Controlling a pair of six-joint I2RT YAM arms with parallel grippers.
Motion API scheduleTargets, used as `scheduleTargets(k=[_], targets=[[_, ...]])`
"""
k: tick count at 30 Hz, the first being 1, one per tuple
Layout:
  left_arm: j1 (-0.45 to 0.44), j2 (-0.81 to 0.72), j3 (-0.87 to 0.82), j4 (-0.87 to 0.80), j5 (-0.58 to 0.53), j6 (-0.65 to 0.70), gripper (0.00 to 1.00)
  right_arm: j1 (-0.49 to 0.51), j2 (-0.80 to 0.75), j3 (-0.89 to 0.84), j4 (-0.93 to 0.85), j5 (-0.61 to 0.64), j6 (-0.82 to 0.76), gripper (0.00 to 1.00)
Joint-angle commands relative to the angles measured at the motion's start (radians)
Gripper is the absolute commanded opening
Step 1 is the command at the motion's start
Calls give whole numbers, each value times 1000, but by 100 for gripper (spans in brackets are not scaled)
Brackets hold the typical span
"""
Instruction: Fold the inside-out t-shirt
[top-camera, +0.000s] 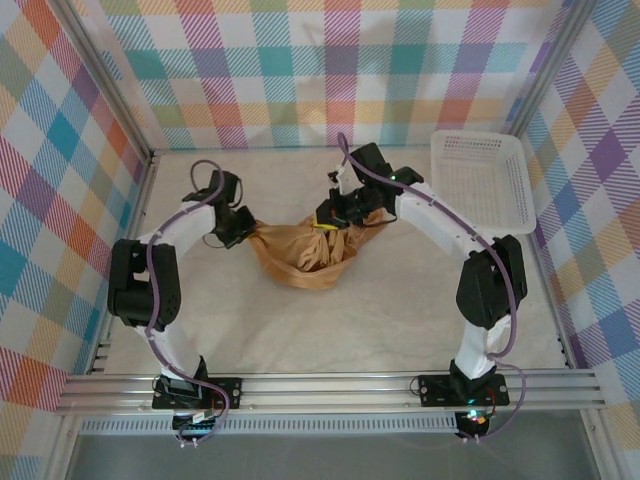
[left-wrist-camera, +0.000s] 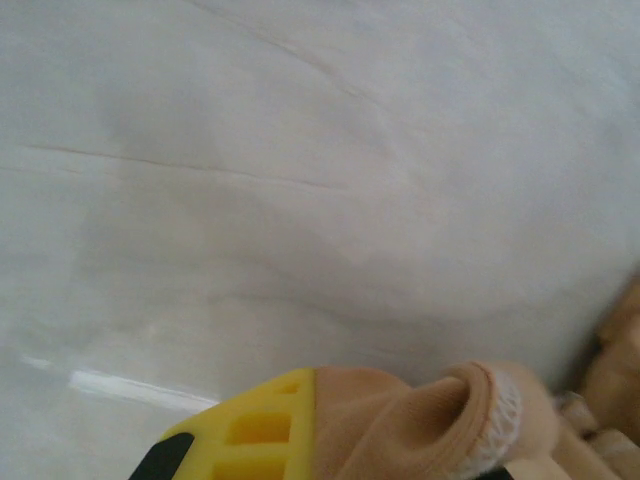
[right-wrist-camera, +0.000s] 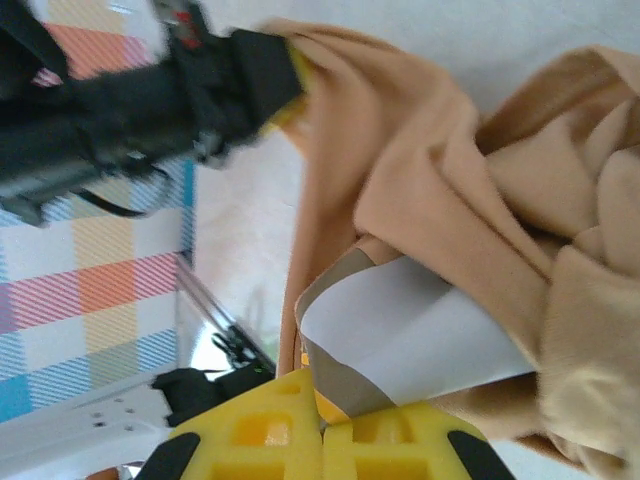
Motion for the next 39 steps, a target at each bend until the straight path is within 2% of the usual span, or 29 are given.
scheduleTargets(k=[1, 3, 5, 7, 8, 9, 12, 16, 18, 21, 26, 29, 34, 37, 39], targets=[[7, -12, 18, -33, -30, 7, 0, -17, 60, 84, -20, -2, 17, 0], [18, -53, -4, -49, -56, 48, 2, -30, 87, 73, -59, 58, 15, 0], [18, -121, -35, -41, -69, 104, 22, -37, 104, 56, -77, 102, 19, 0], [15, -199, -83, 6, -21, 158, 47, -40, 114, 43, -72, 108, 29, 0], [10, -235, -108, 36, 16, 182, 54, -39, 117, 41, -67, 106, 32, 0], [1, -276, -135, 71, 61, 204, 60, -41, 120, 39, -58, 96, 38, 0], [-50, -383, -208, 176, 172, 250, 68, -40, 129, 52, -51, 84, 49, 1], [-149, -458, -273, 331, 231, 244, 71, -40, 132, 73, -57, 63, 50, 15], [-205, -449, -280, 378, 235, 242, 72, -43, 124, 76, -77, 84, 45, 36], [-243, -397, -268, 400, 228, 240, 74, -60, 86, 41, -93, 125, 40, 50], [-297, -302, -206, 392, 209, 242, 76, -119, -26, -101, -31, 153, 75, 58], [-349, -258, -153, 376, 162, 256, 78, -160, -94, -178, -8, 167, 95, 60], [-428, -179, -35, 256, 38, 304, 91, -204, -161, -245, 0, 186, 89, 62], [-463, -118, 40, 181, -37, 337, 91, -209, -154, -269, 6, 181, 86, 60], [-468, -76, 77, 137, -73, 351, 88, -209, -144, -289, 28, 174, 95, 59]])
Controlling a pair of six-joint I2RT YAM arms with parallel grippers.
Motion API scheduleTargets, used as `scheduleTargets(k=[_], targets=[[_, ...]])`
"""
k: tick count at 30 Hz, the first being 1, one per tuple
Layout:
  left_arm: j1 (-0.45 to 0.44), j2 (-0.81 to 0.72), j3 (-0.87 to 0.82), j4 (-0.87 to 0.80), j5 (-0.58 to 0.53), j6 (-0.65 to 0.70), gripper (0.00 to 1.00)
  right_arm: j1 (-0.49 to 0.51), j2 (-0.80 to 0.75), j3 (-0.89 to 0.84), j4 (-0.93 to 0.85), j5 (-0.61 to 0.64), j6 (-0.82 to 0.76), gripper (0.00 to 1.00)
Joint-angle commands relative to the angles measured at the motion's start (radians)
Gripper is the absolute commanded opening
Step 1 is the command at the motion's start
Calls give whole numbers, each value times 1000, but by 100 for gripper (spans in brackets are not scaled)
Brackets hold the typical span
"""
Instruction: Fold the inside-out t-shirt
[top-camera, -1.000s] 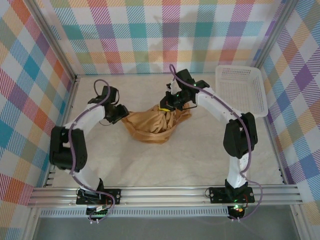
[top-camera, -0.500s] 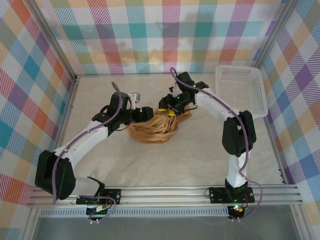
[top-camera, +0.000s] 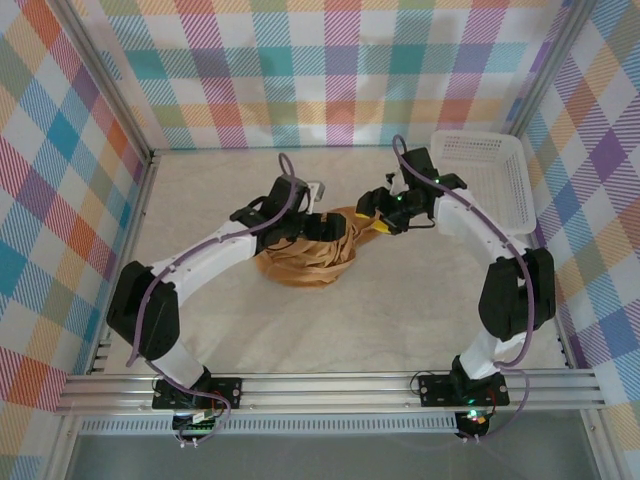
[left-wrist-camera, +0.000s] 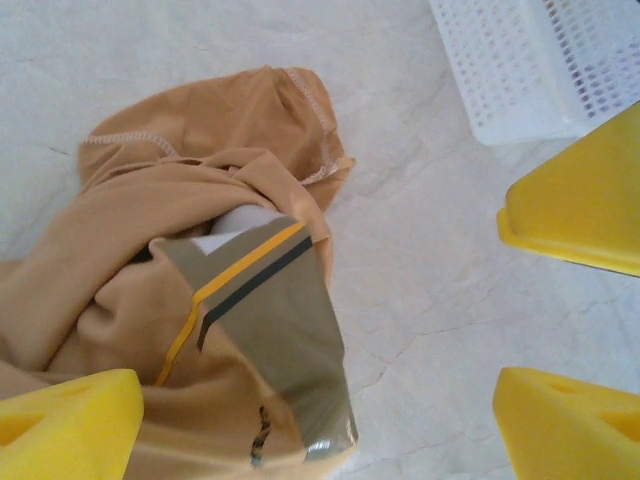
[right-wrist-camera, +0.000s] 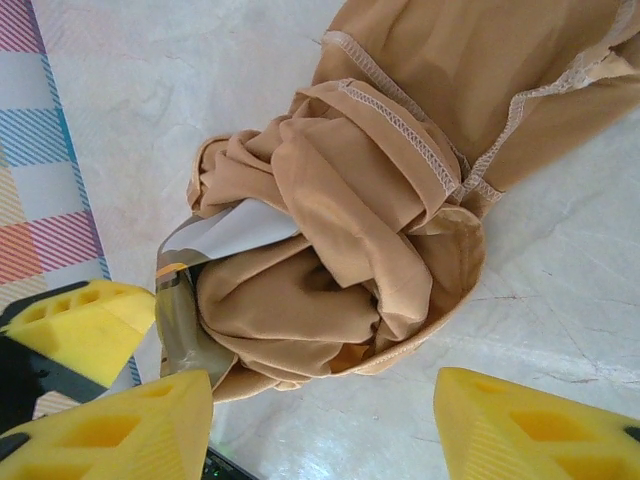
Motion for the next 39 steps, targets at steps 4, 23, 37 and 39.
scheduleTargets(k=[4, 23, 37, 39], targets=[[-11, 110, 98, -179, -160, 70, 64, 8, 31, -69, 80, -29, 36, 58], [114, 28, 501, -452, -92, 109, 0, 42, 397, 220, 118, 40, 77, 0], [417, -136, 348, -266, 240, -70, 0, -65, 240, -105, 104, 209, -20, 0], [415, -138, 267, -205, 266, -106, 0, -57, 223, -93, 84, 206, -34, 0]])
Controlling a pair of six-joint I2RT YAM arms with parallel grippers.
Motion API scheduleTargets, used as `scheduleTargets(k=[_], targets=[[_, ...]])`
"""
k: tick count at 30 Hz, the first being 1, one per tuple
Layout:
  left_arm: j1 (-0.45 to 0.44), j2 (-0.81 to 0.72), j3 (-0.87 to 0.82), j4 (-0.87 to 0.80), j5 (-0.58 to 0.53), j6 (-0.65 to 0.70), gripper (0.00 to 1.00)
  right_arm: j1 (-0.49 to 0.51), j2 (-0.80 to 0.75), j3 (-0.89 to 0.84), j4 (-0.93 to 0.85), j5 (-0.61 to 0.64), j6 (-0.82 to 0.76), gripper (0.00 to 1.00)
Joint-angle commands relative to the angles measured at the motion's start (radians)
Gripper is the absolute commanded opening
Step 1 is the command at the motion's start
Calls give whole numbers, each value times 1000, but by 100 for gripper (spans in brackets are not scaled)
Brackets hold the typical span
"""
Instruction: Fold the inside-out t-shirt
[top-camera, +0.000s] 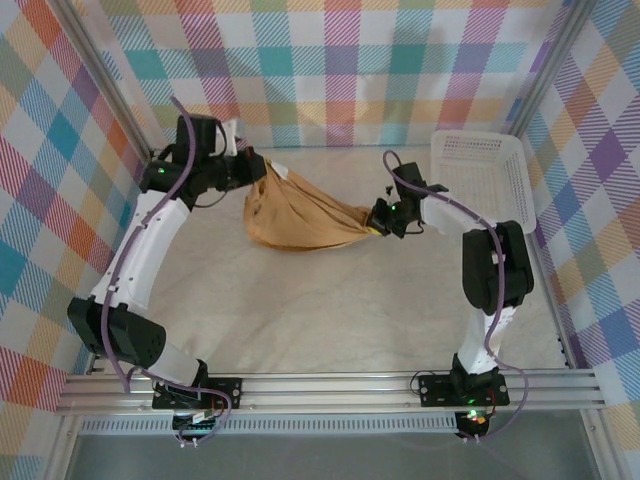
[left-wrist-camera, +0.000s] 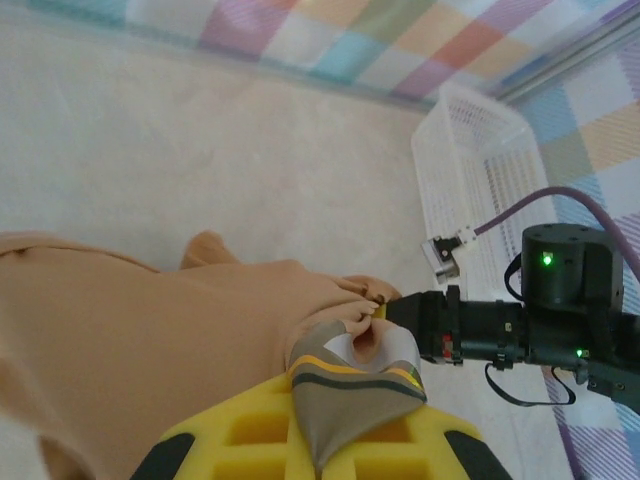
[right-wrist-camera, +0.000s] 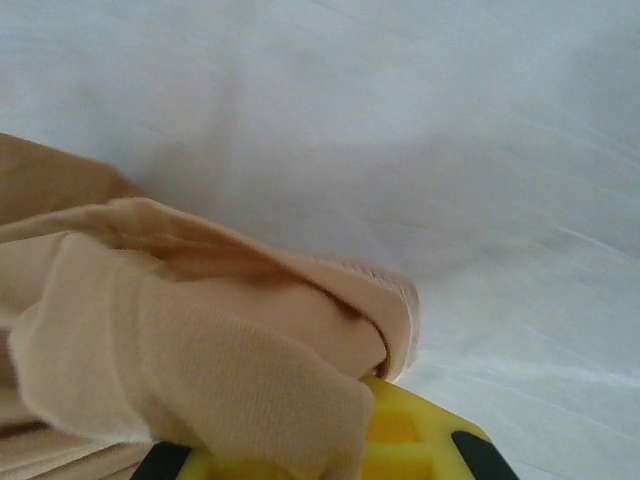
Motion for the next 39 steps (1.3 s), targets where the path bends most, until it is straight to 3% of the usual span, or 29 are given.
scheduleTargets(k=[1, 3, 5, 10, 15, 26, 28, 29, 31, 33, 36, 38, 39], targets=[[16, -13, -103, 193, 58, -89, 0, -6, 4, -1, -114, 102, -46, 10], [5, -8, -140, 225, 69, -111, 0, 13, -23, 30, -144, 110, -56, 35], [-13, 1, -156, 234, 75, -122, 0, 42, -59, 50, -151, 107, -54, 45], [-40, 19, -160, 223, 62, -126, 0, 149, -107, 87, -74, 27, -21, 50], [-41, 27, -167, 213, 60, -132, 0, 225, -105, 79, 204, -142, 74, 57], [-41, 22, -182, 193, 48, -125, 0, 301, 37, 234, 362, -222, 195, 65], [-42, 22, -186, 191, 49, -126, 0, 313, 78, 276, 346, -198, 199, 60], [-42, 21, -185, 187, 47, -125, 0, 315, 98, 295, 336, -191, 206, 51], [-38, 15, -176, 159, 28, -111, 3, 315, 125, 322, 323, -178, 217, 20], [-30, 2, -170, 125, 8, -87, 23, 315, 120, 337, 278, -145, 197, 1], [-10, -28, -187, 95, -21, -60, 31, 314, 88, 335, 219, -103, 155, 0], [1, -40, -214, 100, -23, -56, 28, 313, 71, 335, 191, -93, 132, 0], [4, -42, -230, 108, -18, -58, 21, 313, 66, 336, 181, -92, 126, 0]])
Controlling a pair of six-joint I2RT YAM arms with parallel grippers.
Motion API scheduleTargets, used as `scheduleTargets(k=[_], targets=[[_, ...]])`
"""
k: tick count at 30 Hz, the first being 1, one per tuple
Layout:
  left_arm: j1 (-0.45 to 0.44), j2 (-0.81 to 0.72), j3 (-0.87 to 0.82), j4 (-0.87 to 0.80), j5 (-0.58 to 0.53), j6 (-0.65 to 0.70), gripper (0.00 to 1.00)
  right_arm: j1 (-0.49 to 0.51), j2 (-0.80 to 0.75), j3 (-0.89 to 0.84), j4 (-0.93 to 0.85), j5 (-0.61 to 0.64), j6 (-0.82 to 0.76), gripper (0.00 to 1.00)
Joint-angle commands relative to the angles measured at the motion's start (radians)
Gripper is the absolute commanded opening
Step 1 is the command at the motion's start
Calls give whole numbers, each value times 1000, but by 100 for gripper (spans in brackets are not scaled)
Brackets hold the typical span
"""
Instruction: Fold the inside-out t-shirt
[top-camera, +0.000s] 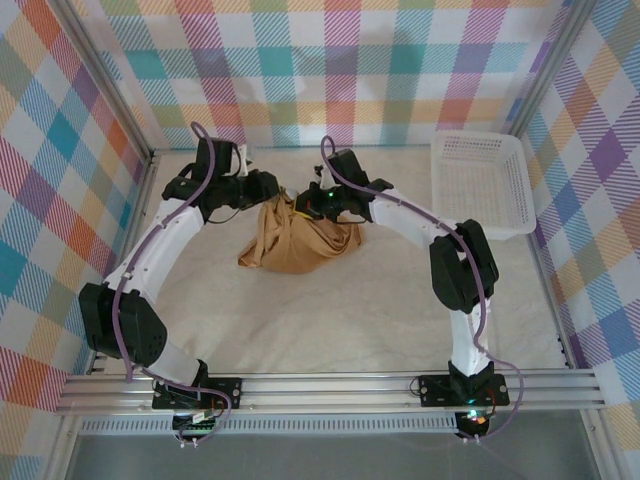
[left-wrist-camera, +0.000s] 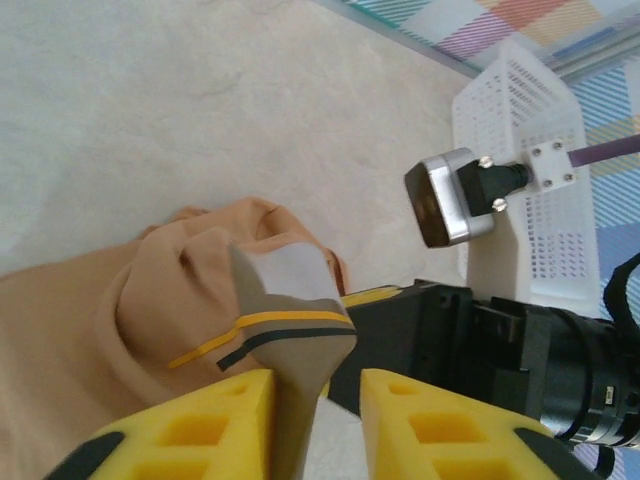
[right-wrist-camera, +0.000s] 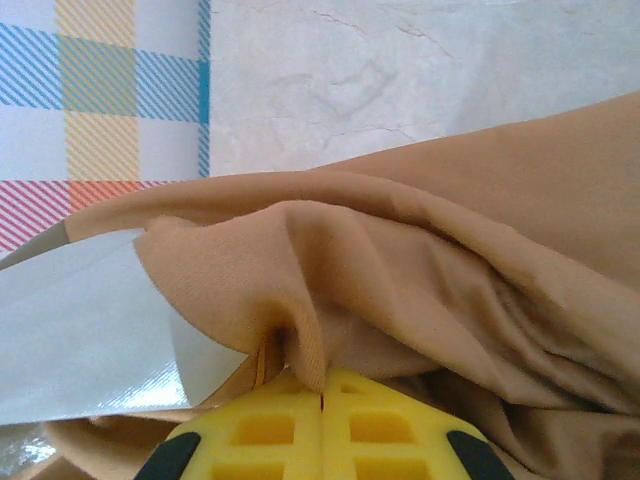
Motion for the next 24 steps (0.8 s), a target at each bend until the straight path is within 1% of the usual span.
scheduleTargets(k=[1, 3, 10, 12, 13, 15, 17, 18, 19, 22, 23, 24], targets=[[18, -44, -49, -11, -9, 23, 18, 1, -55, 33, -67, 30, -49, 0], [18, -37, -75, 4, 3, 20, 18, 1, -59, 32, -73, 28, -54, 0], [17, -9, -128, 28, -1, 24, 28, 1, -70, 33, -80, 18, -57, 0], [18, 3, -133, 37, 14, 24, 33, 1, -71, 40, -85, 15, -61, 0], [18, 7, -138, 44, 24, 24, 39, 1, -70, 46, -91, 13, -62, 0], [18, 11, -154, 59, 36, 24, 45, 0, -69, 50, -99, 13, -67, 0], [18, 10, -175, 75, 35, 25, 45, 0, -69, 52, -101, 14, -67, 0], [18, 11, -185, 78, 30, 26, 42, -1, -69, 52, -101, 14, -67, 0], [18, 14, -193, 80, 23, 30, 36, -1, -68, 52, -102, 14, -67, 0], [19, 23, -199, 66, -5, 37, 9, -4, -64, 56, -104, 10, -67, 0], [19, 22, -197, 60, -14, 39, 3, -5, -62, 55, -104, 10, -67, 0], [20, 19, -195, 55, -21, 39, 0, -7, -61, 54, -106, 10, -69, 0]])
